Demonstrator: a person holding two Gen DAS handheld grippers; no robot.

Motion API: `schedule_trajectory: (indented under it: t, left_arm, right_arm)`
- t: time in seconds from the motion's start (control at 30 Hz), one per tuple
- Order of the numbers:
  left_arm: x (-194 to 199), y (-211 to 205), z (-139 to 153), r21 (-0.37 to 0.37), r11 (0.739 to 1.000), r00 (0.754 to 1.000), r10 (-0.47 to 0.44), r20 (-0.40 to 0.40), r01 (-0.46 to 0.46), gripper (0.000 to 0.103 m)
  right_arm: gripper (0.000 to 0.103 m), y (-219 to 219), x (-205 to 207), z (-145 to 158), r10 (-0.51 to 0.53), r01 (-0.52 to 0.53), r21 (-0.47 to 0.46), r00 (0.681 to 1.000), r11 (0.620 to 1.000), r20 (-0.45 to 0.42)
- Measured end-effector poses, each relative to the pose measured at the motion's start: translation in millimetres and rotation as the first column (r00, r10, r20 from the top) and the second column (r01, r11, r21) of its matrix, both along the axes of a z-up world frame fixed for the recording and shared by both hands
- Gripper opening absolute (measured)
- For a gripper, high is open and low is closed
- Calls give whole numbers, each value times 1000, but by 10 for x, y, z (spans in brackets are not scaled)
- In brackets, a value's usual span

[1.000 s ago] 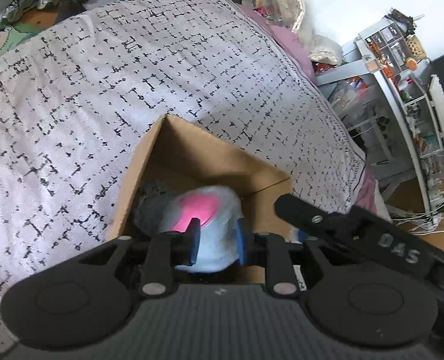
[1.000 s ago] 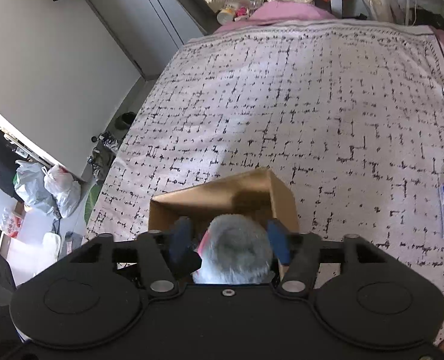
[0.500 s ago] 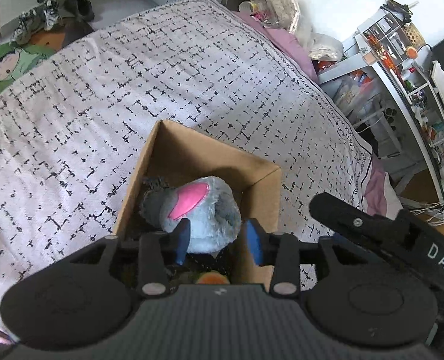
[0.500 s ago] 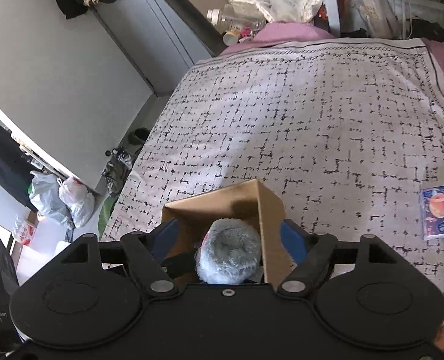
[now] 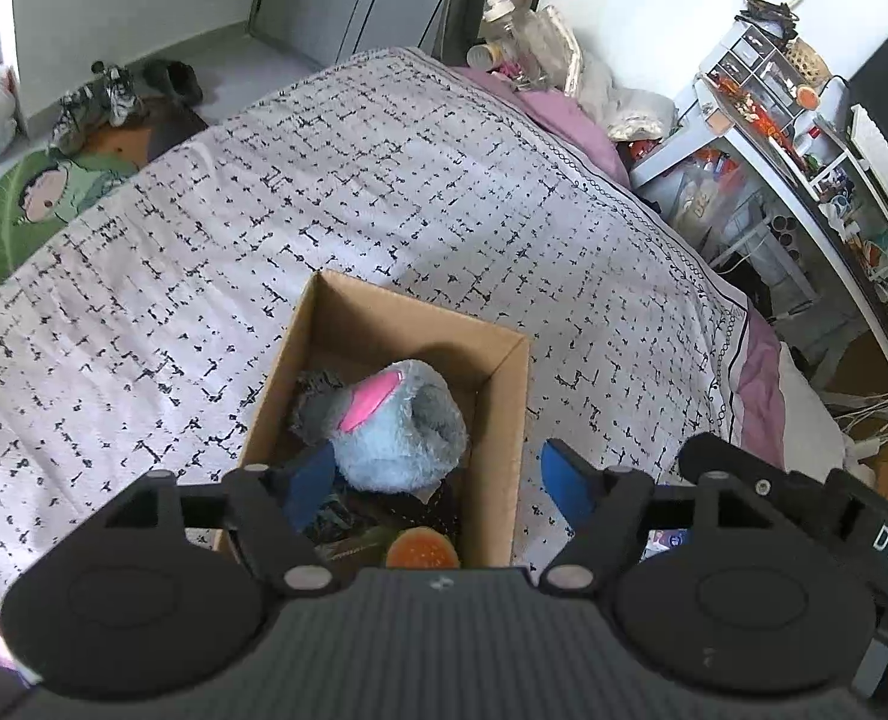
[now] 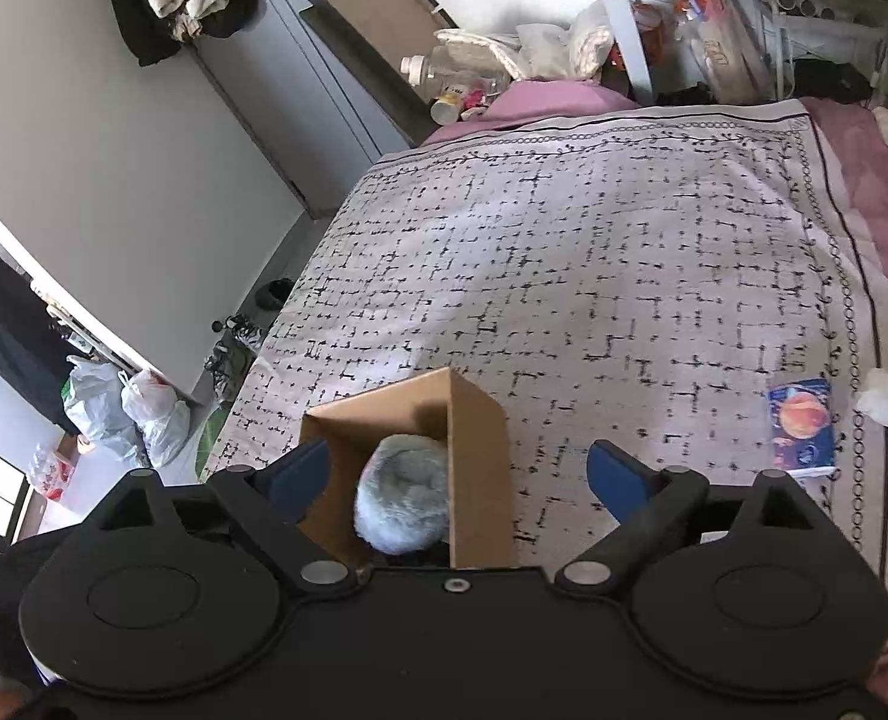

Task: Organize soft objects
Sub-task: 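Open the left tool to drop the grey plush into the box, then close the left tool on the planet tissue pack while the right tool grasps the clear bag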

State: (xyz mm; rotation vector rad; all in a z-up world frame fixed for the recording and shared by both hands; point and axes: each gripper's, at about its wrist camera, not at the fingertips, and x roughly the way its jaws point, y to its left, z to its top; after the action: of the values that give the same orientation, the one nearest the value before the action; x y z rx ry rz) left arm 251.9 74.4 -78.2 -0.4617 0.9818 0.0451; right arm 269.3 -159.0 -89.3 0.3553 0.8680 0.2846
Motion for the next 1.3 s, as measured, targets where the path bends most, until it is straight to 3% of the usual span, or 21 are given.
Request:
schedule_trajectory:
  t: [0.33,0.8,1.3]
  left_arm:
    - [-149,-333,115,54,998,1000,-16,21,14,76]
    - [-163,-950,134,95,994,997,-66,32,63,76]
    - [-40,-1686,-5,134,982,991,-137,9,134,77]
  right_arm:
    - [103,-423,-133,51,-27,28,-13,999,1000,39]
    - [103,-1058,-230,6,-72,72,17,996,997,48]
    - [103,-1841,-206,-322,-187,186,75,982,980,4]
